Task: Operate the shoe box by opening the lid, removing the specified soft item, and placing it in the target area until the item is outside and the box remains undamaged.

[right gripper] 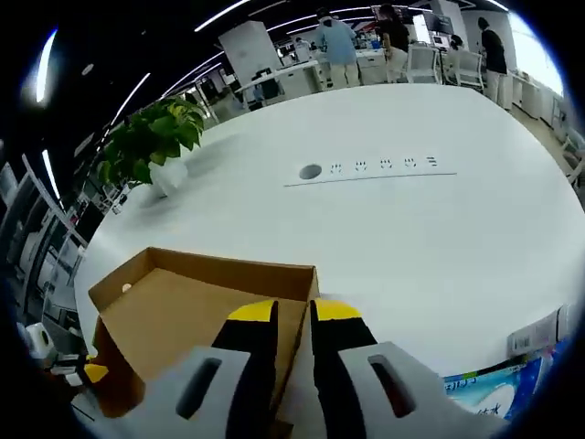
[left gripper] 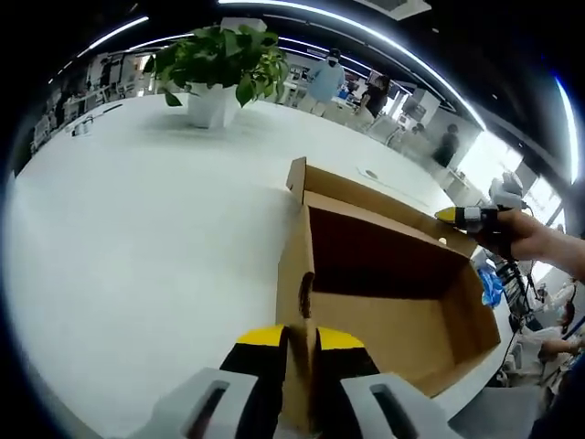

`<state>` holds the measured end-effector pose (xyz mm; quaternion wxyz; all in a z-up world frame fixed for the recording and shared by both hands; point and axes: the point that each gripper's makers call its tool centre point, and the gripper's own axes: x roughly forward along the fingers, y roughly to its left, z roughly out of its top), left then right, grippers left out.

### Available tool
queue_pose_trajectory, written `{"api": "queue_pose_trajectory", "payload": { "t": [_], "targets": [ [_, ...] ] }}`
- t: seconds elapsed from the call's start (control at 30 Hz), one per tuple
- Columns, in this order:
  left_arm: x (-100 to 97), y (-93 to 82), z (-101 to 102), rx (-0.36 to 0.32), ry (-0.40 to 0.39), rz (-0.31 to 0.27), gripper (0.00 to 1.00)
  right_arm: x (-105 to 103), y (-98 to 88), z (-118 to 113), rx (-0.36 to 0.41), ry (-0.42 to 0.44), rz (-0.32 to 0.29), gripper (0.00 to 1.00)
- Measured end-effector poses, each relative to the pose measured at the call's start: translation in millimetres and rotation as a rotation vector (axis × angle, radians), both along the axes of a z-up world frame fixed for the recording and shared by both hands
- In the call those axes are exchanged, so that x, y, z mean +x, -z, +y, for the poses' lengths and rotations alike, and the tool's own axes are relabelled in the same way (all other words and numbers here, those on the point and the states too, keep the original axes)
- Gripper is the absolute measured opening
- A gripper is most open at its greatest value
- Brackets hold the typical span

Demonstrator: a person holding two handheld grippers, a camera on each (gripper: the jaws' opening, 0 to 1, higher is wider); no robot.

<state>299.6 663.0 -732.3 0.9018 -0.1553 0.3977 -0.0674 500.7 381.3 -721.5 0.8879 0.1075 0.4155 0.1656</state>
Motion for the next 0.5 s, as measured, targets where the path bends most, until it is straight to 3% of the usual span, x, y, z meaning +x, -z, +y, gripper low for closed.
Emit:
{"api": "queue_pose_trajectory", "payload": {
  "t": [0.1, 0.4, 0.5],
  "targets": [
    [-0.2, 0.1, 0, -0.004, 0.001, 0.001, 0.11, -6, 6.3, -5, -0.028, 0.043, 0.039, 0.03],
    [0.4, 1.7, -1, 0.007, 0.004, 0.005, 0.1, -19, -9.9, -9, -0.044, 0.048, 0.047, 0.0],
    [0.4, 1.9, -1, 0.014, 0.005, 0.006, 0.1, -20, -19.5, -8, -0.055, 0.043, 0.023, 0.0]
  ]
}}
